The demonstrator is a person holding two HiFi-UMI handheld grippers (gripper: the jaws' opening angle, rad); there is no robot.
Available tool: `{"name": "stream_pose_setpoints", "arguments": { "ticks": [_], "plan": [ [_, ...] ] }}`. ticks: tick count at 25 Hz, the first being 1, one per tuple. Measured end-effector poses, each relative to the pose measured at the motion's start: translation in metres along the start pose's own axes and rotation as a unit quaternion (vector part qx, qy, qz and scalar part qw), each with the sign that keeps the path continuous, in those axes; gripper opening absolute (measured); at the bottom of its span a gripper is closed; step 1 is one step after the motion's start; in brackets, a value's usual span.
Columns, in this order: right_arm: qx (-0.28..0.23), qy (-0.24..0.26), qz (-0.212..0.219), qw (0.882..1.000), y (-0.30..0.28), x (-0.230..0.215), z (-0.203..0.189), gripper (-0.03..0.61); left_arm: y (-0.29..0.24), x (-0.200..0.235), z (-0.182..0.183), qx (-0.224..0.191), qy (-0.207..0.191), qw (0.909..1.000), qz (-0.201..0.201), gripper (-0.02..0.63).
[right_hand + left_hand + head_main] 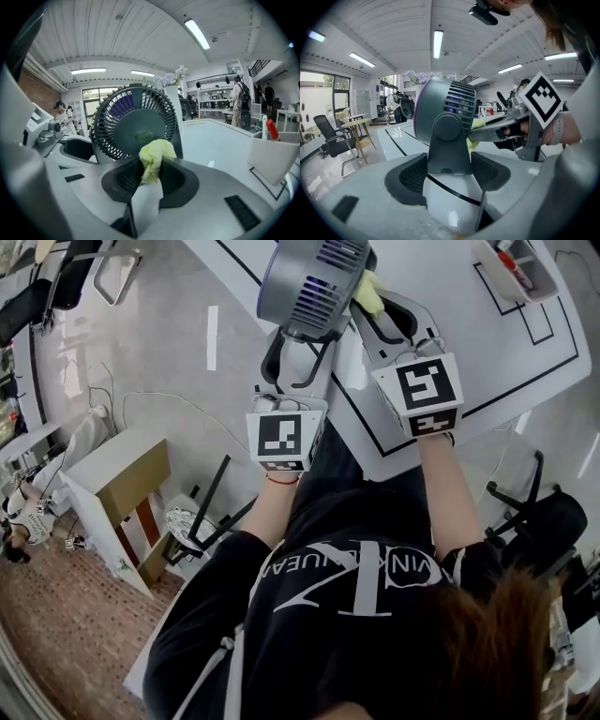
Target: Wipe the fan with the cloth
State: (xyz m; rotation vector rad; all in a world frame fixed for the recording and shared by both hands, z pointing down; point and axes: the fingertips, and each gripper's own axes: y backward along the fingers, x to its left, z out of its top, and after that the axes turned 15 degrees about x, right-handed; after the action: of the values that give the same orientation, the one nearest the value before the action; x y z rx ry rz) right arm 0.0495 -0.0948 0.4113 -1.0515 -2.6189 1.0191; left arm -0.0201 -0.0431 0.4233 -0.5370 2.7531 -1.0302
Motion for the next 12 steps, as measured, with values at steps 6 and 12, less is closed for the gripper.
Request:
{"name": "stream_pose_setpoints", "arguments": {
  "ticks": [6,12],
  "plan": [
    [-0.018,0.063,-0.044,0.997,0.03,-0.025,0.029,0.089,0.009,0.001,-0.002,0.034,-0.033,0.9988,-0.012,0.28],
    [-0.018,0.132,-0.091,0.987,0.04,-0.053,0.056,0.089,0.026,0.014,-0.013,0.048,-0.09,0.9945,0.023,0.011]
  ]
}}
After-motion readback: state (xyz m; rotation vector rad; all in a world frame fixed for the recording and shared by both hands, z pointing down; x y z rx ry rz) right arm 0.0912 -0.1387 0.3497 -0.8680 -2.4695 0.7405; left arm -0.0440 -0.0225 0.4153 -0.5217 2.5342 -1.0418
